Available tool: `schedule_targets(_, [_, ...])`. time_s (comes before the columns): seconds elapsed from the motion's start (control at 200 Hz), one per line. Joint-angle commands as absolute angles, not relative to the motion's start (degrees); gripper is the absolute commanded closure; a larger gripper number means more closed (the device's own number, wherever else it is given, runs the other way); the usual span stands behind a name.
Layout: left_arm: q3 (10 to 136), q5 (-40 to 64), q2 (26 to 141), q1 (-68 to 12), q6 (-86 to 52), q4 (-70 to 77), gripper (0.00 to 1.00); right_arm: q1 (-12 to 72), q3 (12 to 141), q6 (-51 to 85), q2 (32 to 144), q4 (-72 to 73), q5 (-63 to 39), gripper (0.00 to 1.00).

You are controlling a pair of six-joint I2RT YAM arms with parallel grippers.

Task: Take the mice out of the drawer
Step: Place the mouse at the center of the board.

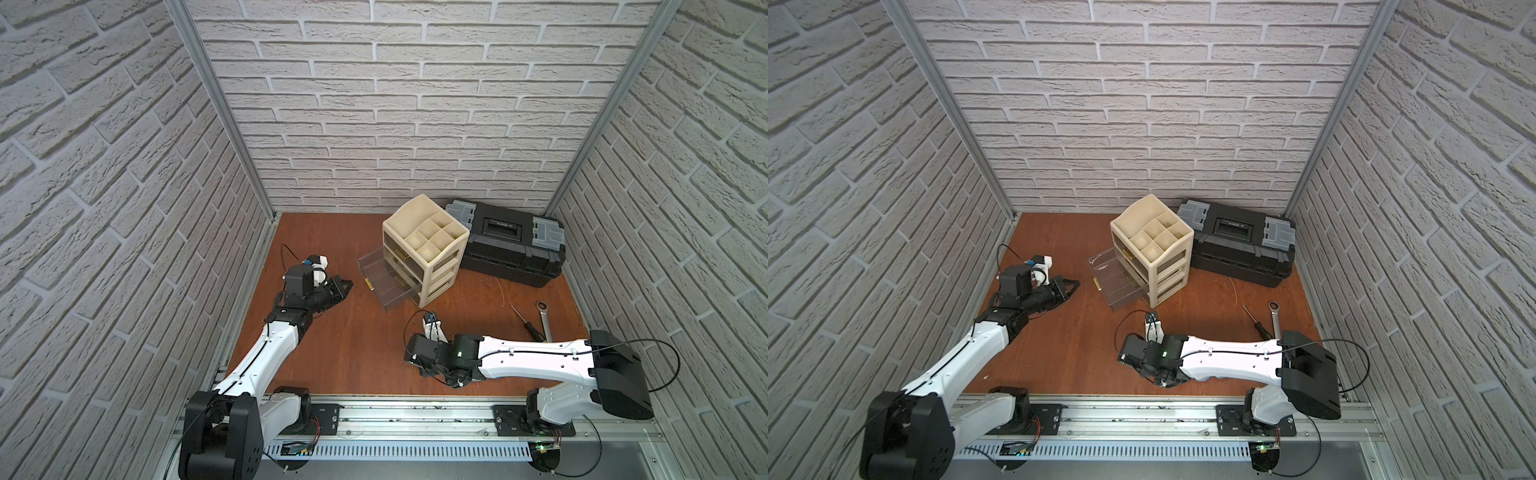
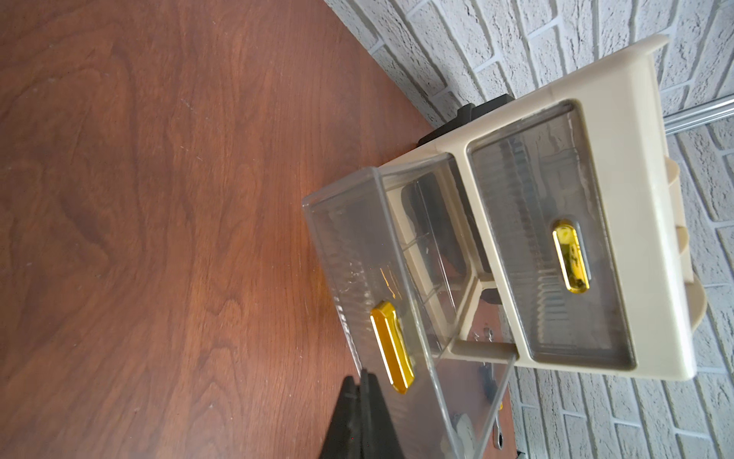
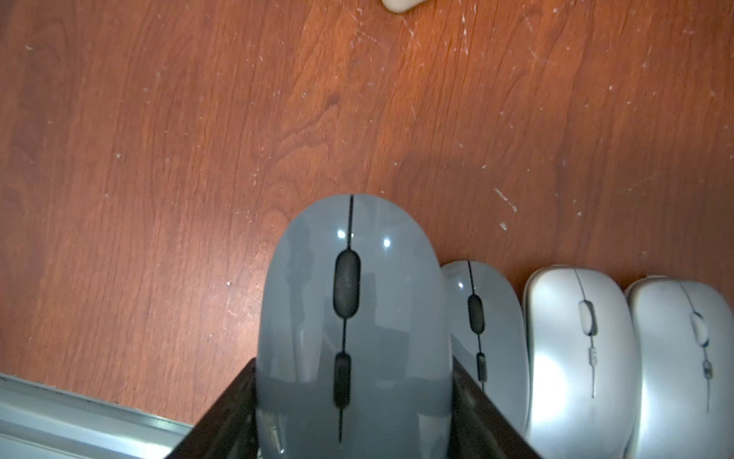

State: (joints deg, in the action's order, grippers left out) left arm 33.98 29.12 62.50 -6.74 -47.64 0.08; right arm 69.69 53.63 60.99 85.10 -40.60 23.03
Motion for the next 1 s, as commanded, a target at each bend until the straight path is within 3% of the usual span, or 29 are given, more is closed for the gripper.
schedule_targets(0.0, [33.2, 28.5, 61.3, -6.2, -48.0, 2.7, 1.00, 70.1, 56.7, 65.8, 87.8, -43.9, 22.6, 0.54])
schedule_targets(0.995, [30.9, 27.8, 62.5, -6.2, -49.0, 4.6, 1.00, 65.3, 55.9, 63.4, 97.0, -39.9, 11.9, 0.47])
